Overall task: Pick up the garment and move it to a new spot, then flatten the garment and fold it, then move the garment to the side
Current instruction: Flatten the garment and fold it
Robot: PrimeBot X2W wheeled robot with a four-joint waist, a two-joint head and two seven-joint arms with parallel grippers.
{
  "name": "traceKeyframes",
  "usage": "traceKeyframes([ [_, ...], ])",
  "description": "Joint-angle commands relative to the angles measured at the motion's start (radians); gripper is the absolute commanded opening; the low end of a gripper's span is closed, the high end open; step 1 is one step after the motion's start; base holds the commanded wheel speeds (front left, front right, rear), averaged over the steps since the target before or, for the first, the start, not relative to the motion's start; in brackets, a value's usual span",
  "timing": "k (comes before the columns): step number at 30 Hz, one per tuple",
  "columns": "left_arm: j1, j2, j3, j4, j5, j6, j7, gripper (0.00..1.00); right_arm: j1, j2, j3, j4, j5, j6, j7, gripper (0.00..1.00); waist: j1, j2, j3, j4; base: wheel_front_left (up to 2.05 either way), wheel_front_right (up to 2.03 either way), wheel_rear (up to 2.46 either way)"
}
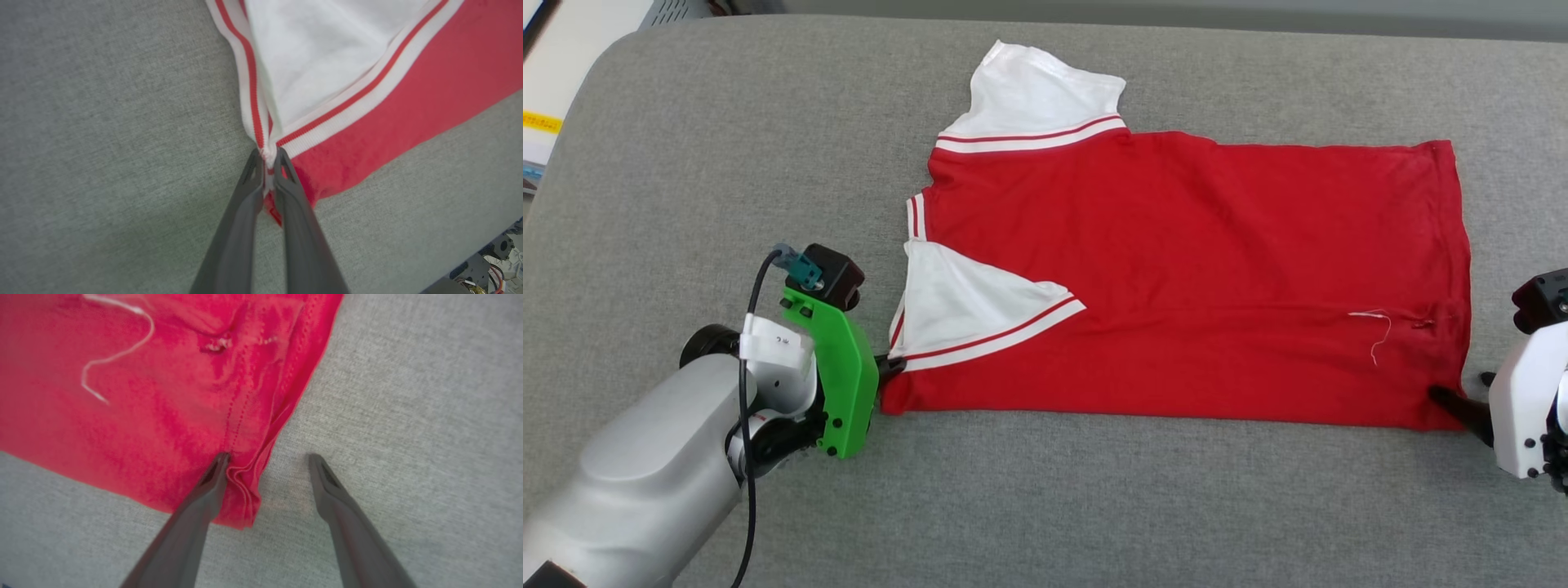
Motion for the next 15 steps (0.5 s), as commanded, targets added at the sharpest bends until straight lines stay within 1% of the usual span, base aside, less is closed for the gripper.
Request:
traceKeyframes([
  [1,0.01,-0.004,-0.001,0.008,0.011,0.002,-0.008,0.0,0.019,0.04,0.039,0.026,0.009,-0.001,-0.023,0.0,0.0,0.0,-0.012,-0.006,0.0,0.0,0.0],
  [4,0.028,-0.003,-0.001,0.02,0.001,0.001,-0.02,0.0,0.012,0.022,0.045,0.015,0.013,-0.001,-0.08,0.0,0.0,0.0,-0.037,-0.013,0.0,0.0,0.0],
  [8,0.053,0.011,0.012,0.02,-0.028,0.0,-0.036,0.0,0.024,-0.017,0.04,-0.038,0.024,-0.001,-0.142,0.0,0.0,0.0,-0.085,-0.021,0.0,0.0,0.0],
  [15,0.096,0.064,-0.002,-0.043,-0.047,0.0,-0.016,0.0,0.141,-0.082,-0.013,-0.171,0.052,-0.001,-0.16,0.0,0.0,0.0,-0.145,-0.027,0.0,0.0,0.0],
])
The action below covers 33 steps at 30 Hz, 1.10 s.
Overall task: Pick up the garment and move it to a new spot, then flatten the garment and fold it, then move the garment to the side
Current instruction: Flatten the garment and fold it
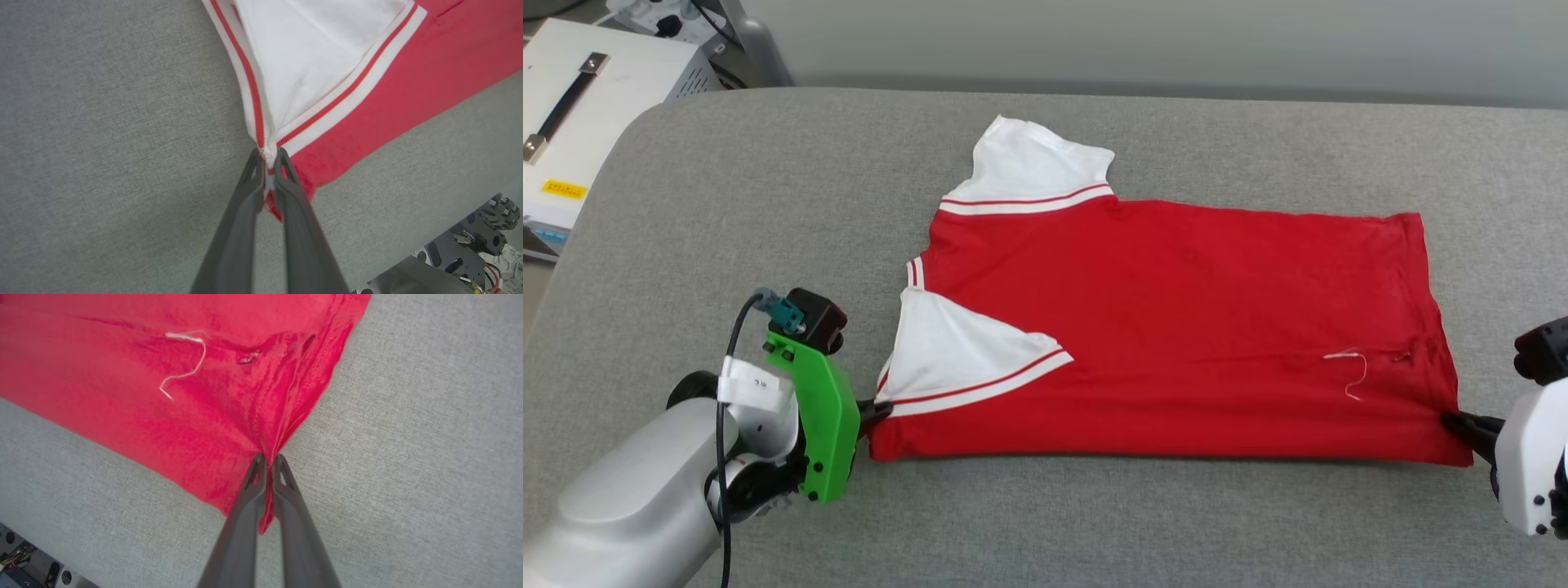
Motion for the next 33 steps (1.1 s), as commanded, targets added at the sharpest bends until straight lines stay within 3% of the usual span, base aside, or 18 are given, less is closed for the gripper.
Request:
traceKeyframes([
  [1,0.024,0.019,-0.003,-0.013,-0.01,0.002,0.003,0.0,0.038,-0.013,-0.02,-0.02,0.008,-0.001,-0.004,0.0,0.0,-0.0001,-0.023,-0.005,0.0,0.0,0.0],
  [10,0.099,0.058,-0.033,-0.122,0.0,0.044,0.007,0.0,0.219,0.0,-0.147,-0.122,0.001,-0.001,0.037,0.0,0.0,-0.0001,-0.001,-0.012,0.0,0.0,0.0],
  [20,0.107,0.028,-0.046,-0.049,0.025,0.065,-0.02,0.0,0.197,0.111,-0.166,0.003,-0.061,-0.001,0.061,0.0,0.0,-0.0001,0.047,-0.02,0.0,0.0,0.0],
  [21,0.105,0.022,-0.04,-0.038,0.03,0.071,-0.037,0.4,0.188,0.124,-0.172,0.018,-0.068,-0.001,0.042,0.09,0.0,-0.0001,0.043,-0.019,0.0,0.0,0.0],
  [22,0.102,0.02,-0.037,-0.032,0.038,0.076,-0.052,1.0,0.183,0.134,-0.177,0.028,-0.073,-0.001,0.028,0.29,0.0,-0.0001,0.039,-0.018,0.0,0.0,0.0],
  [23,0.1,0.019,-0.033,-0.026,0.043,0.077,-0.066,1.0,0.176,0.143,-0.181,0.034,-0.082,-0.001,0.005,1.0,0.0,-0.0001,0.032,-0.018,0.0,0.0,0.0],
  [30,0.047,0.056,0.021,-0.061,0.082,0.097,-0.154,1.0,0.162,0.176,-0.27,-0.003,-0.173,-0.001,-0.185,1.0,0.0,-0.0001,-0.01,-0.02,0.0,0.0,0.0],
  [33,-0.023,0.066,0.08,-0.073,0.12,0.14,-0.233,1.0,0.136,0.244,-0.362,-0.054,-0.268,-0.001,-0.309,1.0,0.0,-0.0001,-0.002,-0.039,0.0,0.0,0.0],
])
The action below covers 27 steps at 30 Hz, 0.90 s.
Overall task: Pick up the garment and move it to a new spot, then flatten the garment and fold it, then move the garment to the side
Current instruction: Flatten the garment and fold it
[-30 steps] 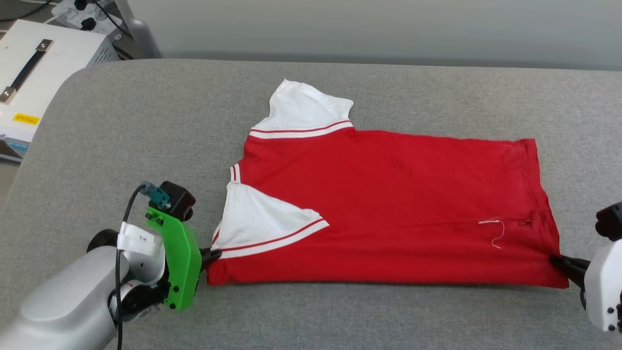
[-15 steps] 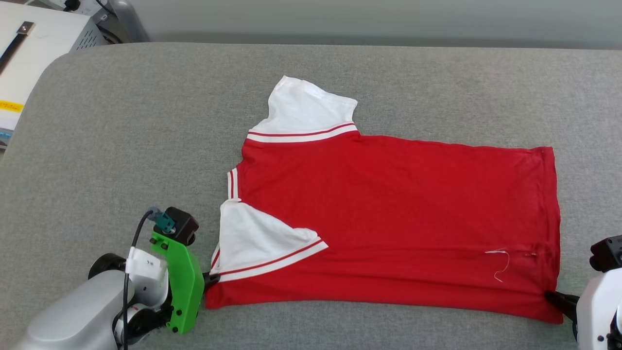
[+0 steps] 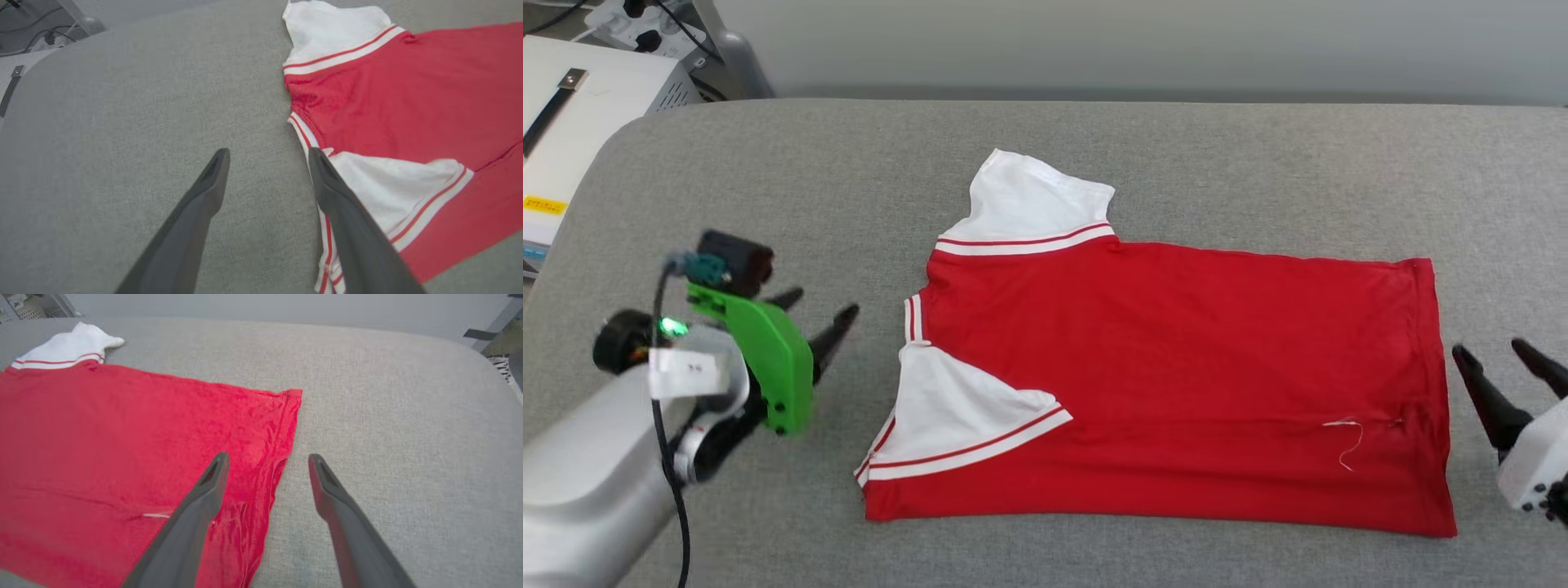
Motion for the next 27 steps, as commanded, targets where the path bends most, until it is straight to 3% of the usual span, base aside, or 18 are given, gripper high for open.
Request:
traceKeyframes([
  [1,-0.062,-0.004,0.031,0.006,0.034,0.024,-0.04,1.0,-0.035,0.053,-0.033,-0.044,-0.053,-0.001,-0.052,1.0,0.0,0.0,0.024,-0.025,0.0,0.0,0.0],
  [5,-0.163,-0.039,0.074,0.028,0.049,0.039,-0.07,1.0,-0.068,0.142,-0.082,-0.134,-0.133,-0.001,-0.138,1.0,0.0,0.0,0.071,-0.055,0.0,0.0,0.0],
  [12,-0.403,-0.118,0.089,0.123,0.091,-0.004,-0.027,1.0,-0.098,0.263,-0.105,-0.255,-0.229,-0.001,-0.232,1.0,0.0,0.0,0.188,-0.104,0.0,0.0,0.0],
  [17,-0.587,-0.179,0.06,0.236,0.107,-0.064,0.098,1.0,-0.12,0.308,-0.082,-0.31,-0.255,-0.001,-0.247,1.0,0.0,0.0,0.278,-0.143,0.0,0.0,0.0],
  [21,-0.692,-0.233,0.027,0.342,0.071,-0.098,0.268,1.0,-0.154,0.304,-0.058,-0.334,-0.256,-0.001,-0.244,1.0,0.0,0.0,0.343,-0.173,0.0,0.0,0.0],
  [27,-0.776,-0.271,-0.037,0.451,0.033,-0.127,0.483,1.0,-0.207,0.297,-0.028,-0.337,-0.254,-0.001,-0.237,1.0,0.0,0.0,0.409,-0.216,0.0,0.0,0.0],
])
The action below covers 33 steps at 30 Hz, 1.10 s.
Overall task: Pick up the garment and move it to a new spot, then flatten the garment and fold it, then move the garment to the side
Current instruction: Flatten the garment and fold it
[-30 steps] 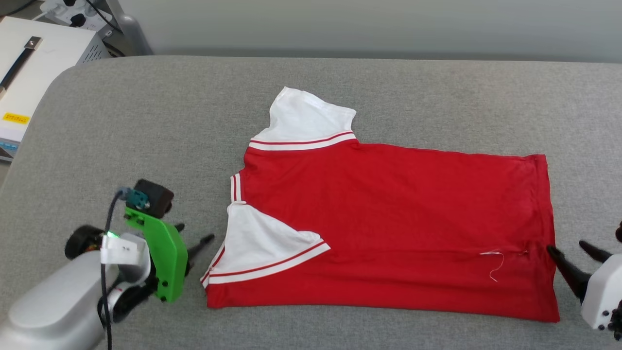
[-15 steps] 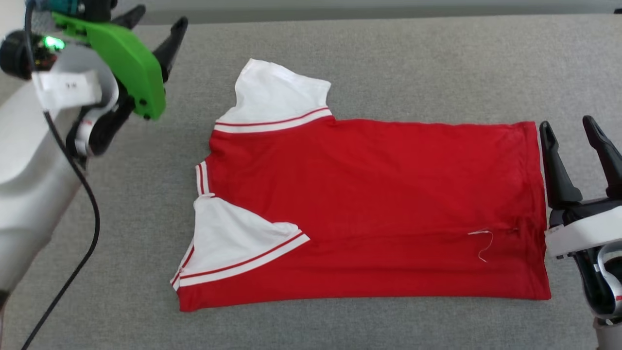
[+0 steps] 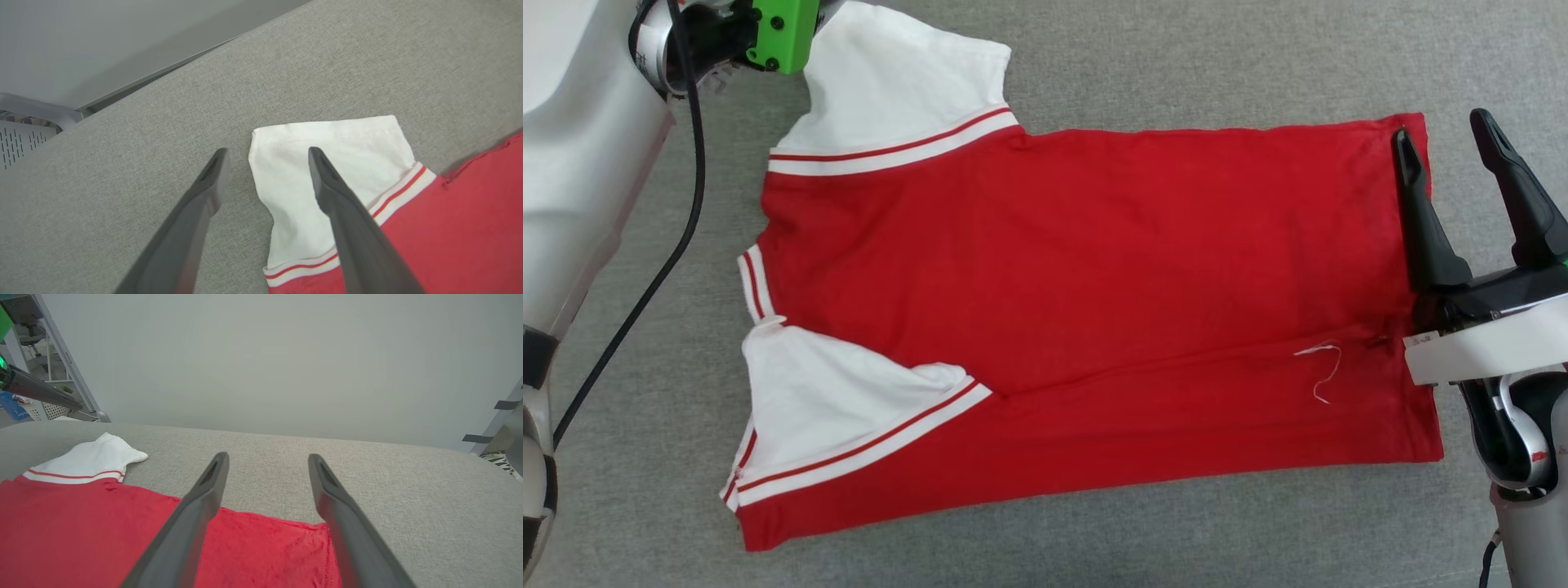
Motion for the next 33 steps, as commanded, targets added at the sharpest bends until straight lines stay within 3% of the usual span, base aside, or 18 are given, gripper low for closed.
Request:
traceKeyframes([
  [1,-0.015,-0.006,-0.01,0.022,-0.015,-0.005,0.032,1.0,-0.019,-0.003,0.008,-0.003,0.001,-0.001,0.002,1.0,-0.0001,-0.0001,0.078,-0.066,0.0,0.0,0.0],
  [9,-0.005,0.019,-0.088,0.096,-0.004,-0.011,0.105,1.0,-0.043,-0.007,0.044,0.024,0.017,-0.001,0.003,1.0,-0.0001,-0.0001,0.11,-0.096,0.0,0.0,0.0],
  [14,0.019,0.041,-0.145,0.071,-0.019,-0.012,0.144,1.0,-0.044,-0.01,0.041,0.043,0.028,-0.001,-0.004,1.0,-0.0001,-0.0001,0.102,-0.093,0.0,0.0,0.0],
  [15,0.022,0.048,-0.155,0.061,-0.024,-0.012,0.147,0.76,-0.045,-0.012,0.038,0.045,0.031,-0.001,-0.005,1.0,-0.0001,-0.0001,0.099,-0.091,0.0,0.0,0.0],
  [16,0.025,0.052,-0.156,0.057,-0.034,-0.012,0.145,0.03,-0.048,-0.013,0.036,0.046,0.033,-0.001,-0.007,1.0,-0.0001,-0.0001,0.096,-0.089,0.0,0.0,0.0],
  [17,0.03,0.057,-0.16,0.05,-0.044,-0.012,0.144,0.0,-0.051,-0.016,0.034,0.049,0.035,-0.001,-0.006,1.0,-0.0001,-0.0001,0.093,-0.087,0.0,0.0,0.0],
  [22,0.038,0.064,-0.17,0.022,-0.062,-0.012,0.077,0.0,-0.084,-0.044,0.007,0.048,0.041,-0.001,0.002,1.0,-0.0001,-0.0001,0.066,-0.066,0.0,0.0,0.0],
  [26,0.042,0.065,-0.181,-0.024,-0.065,-0.012,-0.016,0.0,-0.139,-0.111,-0.003,0.054,0.064,-0.001,0.06,1.0,-0.0001,-0.0001,0.026,-0.039,0.0,0.0,0.0],
  [30,0.053,0.065,-0.196,-0.078,-0.063,-0.012,-0.122,0.0,-0.21,-0.238,0.04,0.078,0.122,-0.001,0.235,1.0,-0.0001,-0.0001,-0.016,-0.001,0.0,0.0,0.0],
  [31,0.06,0.066,-0.205,-0.098,-0.059,-0.012,-0.167,0.0,-0.246,-0.297,0.074,0.105,0.184,-0.001,0.35,1.0,-0.0001,-0.0001,-0.031,0.015,0.0,0.0,0.0],
  [33,0.067,0.065,-0.216,-0.12,-0.053,-0.012,-0.204,0.0,-0.285,-0.362,0.11,0.132,0.245,-0.001,0.465,1.0,-0.0001,-0.0001,-0.04,0.032,0.0,0.0,0.0],
])
